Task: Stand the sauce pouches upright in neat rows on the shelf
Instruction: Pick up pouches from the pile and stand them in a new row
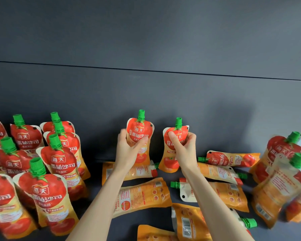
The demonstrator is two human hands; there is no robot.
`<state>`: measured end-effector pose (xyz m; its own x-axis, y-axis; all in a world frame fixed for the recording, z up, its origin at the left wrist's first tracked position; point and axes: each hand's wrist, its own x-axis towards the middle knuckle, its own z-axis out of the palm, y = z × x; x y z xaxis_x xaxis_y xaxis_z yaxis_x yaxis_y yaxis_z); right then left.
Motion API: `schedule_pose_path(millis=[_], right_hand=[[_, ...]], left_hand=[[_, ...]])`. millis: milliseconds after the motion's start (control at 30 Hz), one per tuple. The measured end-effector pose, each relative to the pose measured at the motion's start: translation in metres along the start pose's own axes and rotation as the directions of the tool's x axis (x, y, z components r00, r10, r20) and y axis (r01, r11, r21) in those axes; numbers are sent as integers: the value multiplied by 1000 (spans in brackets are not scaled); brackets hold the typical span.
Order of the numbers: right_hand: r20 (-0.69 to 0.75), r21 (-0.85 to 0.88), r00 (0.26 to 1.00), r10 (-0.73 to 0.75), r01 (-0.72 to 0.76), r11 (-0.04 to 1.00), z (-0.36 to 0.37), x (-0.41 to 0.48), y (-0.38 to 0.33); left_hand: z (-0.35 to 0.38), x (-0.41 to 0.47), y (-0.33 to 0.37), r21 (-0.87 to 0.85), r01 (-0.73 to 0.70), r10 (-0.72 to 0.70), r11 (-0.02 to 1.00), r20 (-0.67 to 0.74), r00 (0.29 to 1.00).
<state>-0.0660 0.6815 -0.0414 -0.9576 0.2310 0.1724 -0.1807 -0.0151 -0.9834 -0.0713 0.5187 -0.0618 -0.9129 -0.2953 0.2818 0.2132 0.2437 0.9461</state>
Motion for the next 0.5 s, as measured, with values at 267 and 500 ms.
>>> schedule_pose_path(millis=[267, 500], right_hand=[[39, -22, 997, -71, 72, 997, -13, -1, 1], [51, 17, 979, -199, 199, 980, 4, 6, -1]], left_hand=[[-15, -1, -5, -15, -100, 101, 995, 10, 995], [-17, -1, -9, 42, -182, 182, 982, 3, 983]])
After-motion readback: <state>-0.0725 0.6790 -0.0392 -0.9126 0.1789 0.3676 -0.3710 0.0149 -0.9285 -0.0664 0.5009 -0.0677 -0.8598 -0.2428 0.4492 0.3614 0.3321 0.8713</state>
